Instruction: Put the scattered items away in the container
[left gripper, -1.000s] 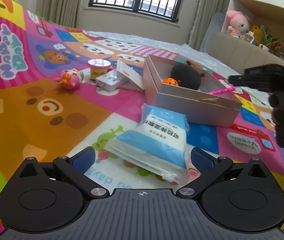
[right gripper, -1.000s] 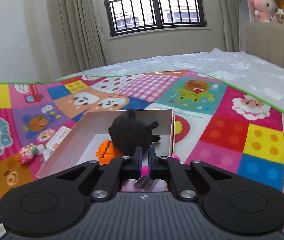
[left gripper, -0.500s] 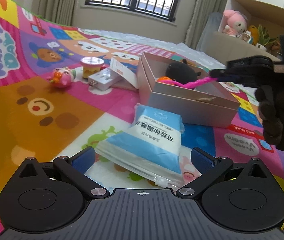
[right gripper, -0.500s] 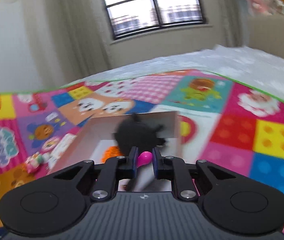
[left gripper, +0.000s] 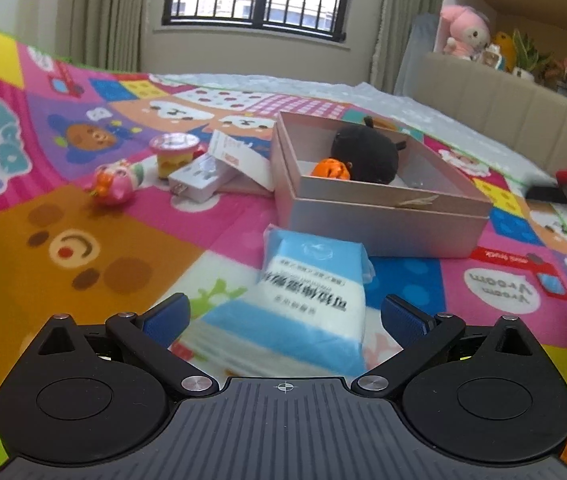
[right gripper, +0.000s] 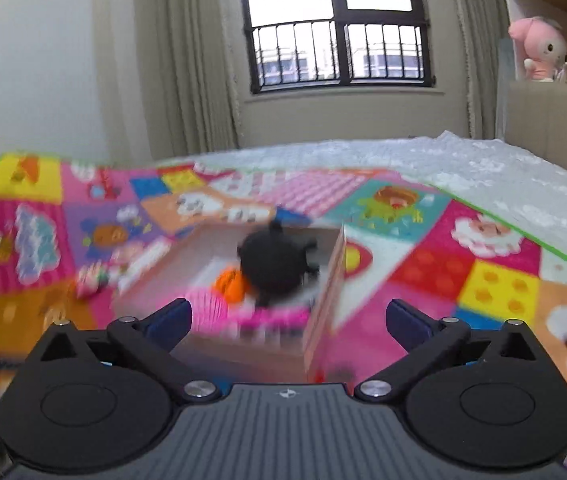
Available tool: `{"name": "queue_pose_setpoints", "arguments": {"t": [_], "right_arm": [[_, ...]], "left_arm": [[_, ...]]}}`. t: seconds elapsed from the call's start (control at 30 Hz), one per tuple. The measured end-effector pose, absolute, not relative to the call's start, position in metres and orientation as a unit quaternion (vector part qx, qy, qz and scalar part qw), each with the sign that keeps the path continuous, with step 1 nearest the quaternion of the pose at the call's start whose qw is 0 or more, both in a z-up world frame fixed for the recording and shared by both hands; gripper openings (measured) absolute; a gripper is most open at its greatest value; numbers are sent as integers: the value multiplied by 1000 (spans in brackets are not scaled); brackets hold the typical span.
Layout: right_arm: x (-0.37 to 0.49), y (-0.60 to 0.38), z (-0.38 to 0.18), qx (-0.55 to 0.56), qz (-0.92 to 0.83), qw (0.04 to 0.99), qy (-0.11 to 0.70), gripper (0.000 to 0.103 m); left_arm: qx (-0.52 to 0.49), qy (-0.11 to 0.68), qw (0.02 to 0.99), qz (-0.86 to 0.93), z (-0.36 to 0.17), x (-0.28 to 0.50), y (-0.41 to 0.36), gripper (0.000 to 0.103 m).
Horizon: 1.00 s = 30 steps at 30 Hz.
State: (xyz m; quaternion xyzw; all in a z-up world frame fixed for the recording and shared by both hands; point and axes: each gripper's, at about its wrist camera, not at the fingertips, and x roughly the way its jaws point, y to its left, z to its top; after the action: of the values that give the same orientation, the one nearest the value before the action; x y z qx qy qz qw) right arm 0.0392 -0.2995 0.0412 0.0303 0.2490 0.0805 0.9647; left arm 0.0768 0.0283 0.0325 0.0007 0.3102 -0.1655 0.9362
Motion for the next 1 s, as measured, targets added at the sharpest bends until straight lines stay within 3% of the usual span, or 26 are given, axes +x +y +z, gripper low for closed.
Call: {"name": "queue_pose_setpoints", "arguments": {"t": [0.17,0.27,0.5,0.7,0.83,0.93,1.0], "right_arm": [[3,-287,7,15,77,956,284,103],[-5,-283,-12,36,81,948,306,103],[-7,-284,-33,71,75,935,339,103],[-9,-289,-25,44,115,926,356,103],[-17,-311,-6,96,123,929,336,103],[-19,-322,6,110,86,940,310,103],[-17,-324,11,110,66,945,301,103]], "left_arm": [[41,301,941,-148,29,76,11,101],[54,300,943,-136,30,73,10,79],[61,298,941,-148,34,62,5,65],[36,307,933,-183,38,46,-12,66],[3,322,927,-192,38,41,-27,68],[-33,334,917,-216,38,41,-39,81],[-49,342,903,-254,38,39,-45,95]]}}
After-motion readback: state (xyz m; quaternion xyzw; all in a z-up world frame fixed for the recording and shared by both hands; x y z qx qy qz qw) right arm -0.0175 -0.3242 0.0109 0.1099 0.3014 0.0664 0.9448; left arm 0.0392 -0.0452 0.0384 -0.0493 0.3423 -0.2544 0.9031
